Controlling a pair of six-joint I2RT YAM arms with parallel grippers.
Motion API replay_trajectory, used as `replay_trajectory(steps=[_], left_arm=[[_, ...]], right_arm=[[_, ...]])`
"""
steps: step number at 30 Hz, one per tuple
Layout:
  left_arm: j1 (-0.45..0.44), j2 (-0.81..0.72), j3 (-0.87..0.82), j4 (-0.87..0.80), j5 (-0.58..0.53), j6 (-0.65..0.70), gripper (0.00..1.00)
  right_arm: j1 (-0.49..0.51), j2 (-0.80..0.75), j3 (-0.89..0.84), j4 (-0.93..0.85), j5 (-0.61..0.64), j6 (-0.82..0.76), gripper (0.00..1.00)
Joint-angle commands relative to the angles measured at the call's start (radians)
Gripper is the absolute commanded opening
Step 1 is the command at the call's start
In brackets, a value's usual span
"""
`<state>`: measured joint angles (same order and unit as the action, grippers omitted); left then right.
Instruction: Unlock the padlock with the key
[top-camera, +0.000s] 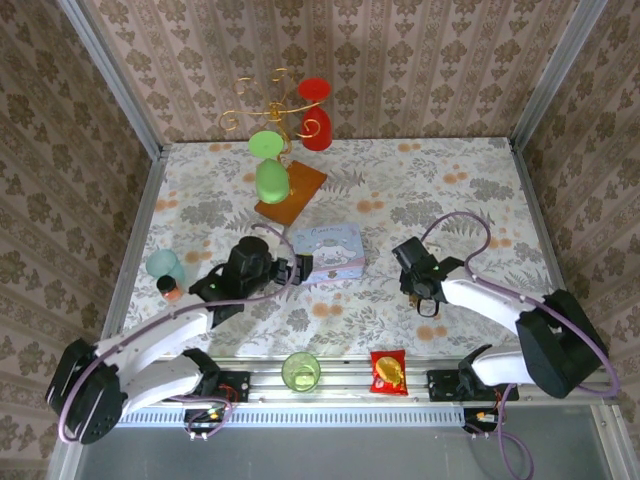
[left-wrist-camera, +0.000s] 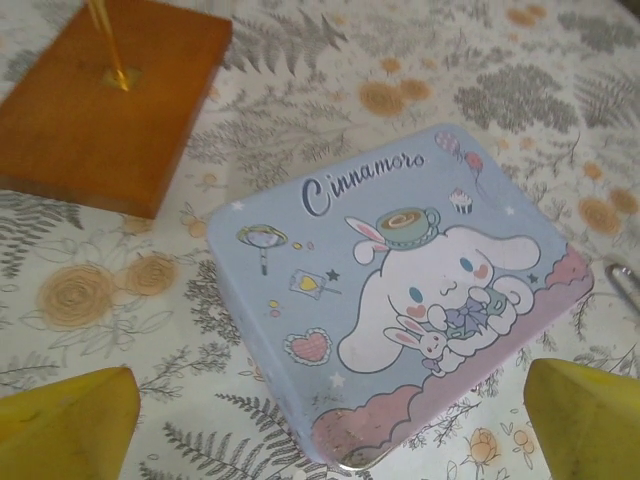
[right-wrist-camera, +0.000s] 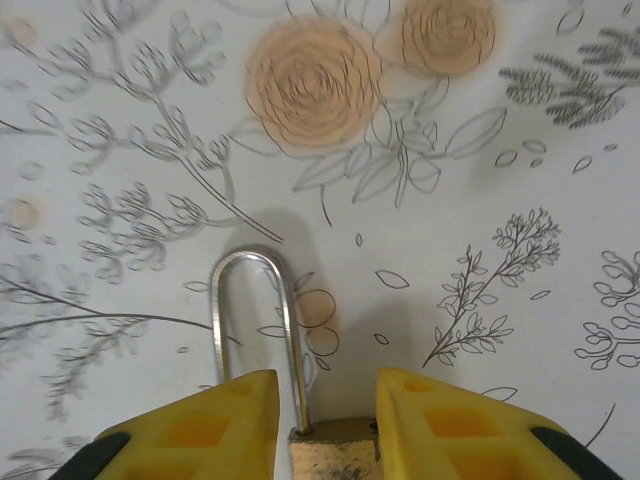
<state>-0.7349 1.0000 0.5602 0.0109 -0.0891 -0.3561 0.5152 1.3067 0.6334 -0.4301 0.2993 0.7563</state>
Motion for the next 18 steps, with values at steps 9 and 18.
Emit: replay_trajectory(steps=[9, 18], left_arm=[[0.223, -0.28, -0.122, -0.031, -0.311, 0.034, 1.0], [0.4, 0.066, -0.106, 0.302, -0.455, 0.383, 1.0]], right_arm=[[-0.128, -0.245, 0.026, 0.057, 0.159, -0.342, 1.0], [-0.436, -0.244, -0.184, 0.557, 0.109, -0.589, 1.0]])
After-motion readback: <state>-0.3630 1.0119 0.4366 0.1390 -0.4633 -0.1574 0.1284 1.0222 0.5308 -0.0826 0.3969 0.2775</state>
